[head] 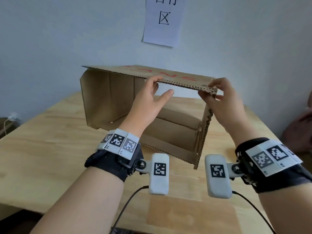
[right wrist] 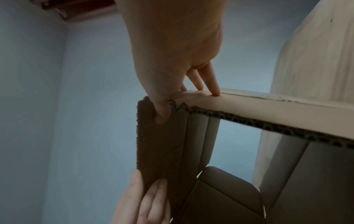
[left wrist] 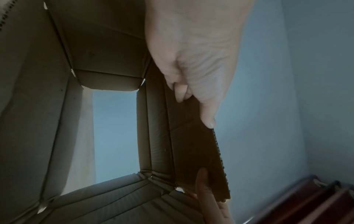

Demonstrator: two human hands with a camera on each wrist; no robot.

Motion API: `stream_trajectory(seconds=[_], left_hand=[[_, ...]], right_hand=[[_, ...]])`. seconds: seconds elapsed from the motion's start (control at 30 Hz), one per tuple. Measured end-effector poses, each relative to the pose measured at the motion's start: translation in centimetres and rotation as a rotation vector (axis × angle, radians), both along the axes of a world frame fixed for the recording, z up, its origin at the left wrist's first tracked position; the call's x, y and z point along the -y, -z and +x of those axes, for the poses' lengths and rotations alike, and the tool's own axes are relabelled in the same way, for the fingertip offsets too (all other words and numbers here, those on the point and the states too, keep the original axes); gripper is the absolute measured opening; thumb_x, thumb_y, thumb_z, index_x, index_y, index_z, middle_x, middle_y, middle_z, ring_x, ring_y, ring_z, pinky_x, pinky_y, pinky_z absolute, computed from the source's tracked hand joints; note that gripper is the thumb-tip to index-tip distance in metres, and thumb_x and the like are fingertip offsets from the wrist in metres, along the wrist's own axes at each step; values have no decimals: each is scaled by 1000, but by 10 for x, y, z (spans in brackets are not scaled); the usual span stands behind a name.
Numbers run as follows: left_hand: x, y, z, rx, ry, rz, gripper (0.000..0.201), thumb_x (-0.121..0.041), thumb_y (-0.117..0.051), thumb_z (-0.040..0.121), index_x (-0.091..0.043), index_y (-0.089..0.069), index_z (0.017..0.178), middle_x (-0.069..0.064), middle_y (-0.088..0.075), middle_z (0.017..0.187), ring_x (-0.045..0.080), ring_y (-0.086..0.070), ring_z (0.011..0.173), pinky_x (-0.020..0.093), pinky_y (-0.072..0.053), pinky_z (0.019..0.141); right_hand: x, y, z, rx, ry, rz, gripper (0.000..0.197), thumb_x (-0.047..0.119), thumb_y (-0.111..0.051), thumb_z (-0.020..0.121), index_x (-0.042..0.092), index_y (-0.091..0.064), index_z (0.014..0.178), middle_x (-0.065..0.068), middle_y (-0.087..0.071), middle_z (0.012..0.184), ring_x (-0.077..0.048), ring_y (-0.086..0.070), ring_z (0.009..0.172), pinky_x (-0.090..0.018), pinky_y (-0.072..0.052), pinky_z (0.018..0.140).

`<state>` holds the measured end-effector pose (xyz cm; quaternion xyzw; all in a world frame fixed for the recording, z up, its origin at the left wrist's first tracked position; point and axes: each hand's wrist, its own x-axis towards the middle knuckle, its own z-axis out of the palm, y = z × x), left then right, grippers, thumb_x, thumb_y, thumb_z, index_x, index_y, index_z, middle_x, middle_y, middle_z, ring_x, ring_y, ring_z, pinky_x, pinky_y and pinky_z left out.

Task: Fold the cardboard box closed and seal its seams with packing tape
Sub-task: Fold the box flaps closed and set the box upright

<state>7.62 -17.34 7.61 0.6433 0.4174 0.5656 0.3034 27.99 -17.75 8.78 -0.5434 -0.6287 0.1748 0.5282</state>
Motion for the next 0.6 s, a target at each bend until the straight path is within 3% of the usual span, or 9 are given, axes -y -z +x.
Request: stream_trajectory(seconds=[0.13,0.23,0.37,0.5,0.6], left_hand=[[3,5,1,-125,43,-21,50,-35,-58,92,-39,-33,134,-18,-33,145,0,-24,137,22,-21,110],[7,22,1,-111,-145,-11,40,-31,-58,93,-25,-46,131,-10,-47,137,5,-38,132,20,-31,104],[8,38,-1,-163,-193,-41,32,-33,-59,92,-24,-53,122,-12,-53,123,11,-44,127,20,-34,96],[4,33,1,-104,-217,25,31,-29,-59,92,-23,-52,121,-7,-56,126,8,-47,125,18,-37,99],[1,36,5,52,-227,-3,43,-29,-63,89,-26,-38,124,1,-56,125,1,-48,118,7,-35,90]], right_hand=[[2,2,2,37,23,-30,28,30,-68,86,17,-53,105,-4,-61,101,-31,-61,90,-39,-50,76],[2,22,-1,73,9,-73,26,27,-69,85,20,-51,103,0,-59,106,-21,-58,88,-31,-48,71],[-2,37,3,162,39,-115,31,19,-66,87,20,-50,113,-8,-58,118,-19,-52,90,-30,-42,71],[-1,37,3,227,38,-125,34,47,-61,86,30,-47,112,-7,-61,104,-27,-62,79,-35,-50,71],[0,36,5,347,65,-87,33,45,-58,90,23,-49,112,2,-54,107,-22,-54,80,-29,-38,68]])
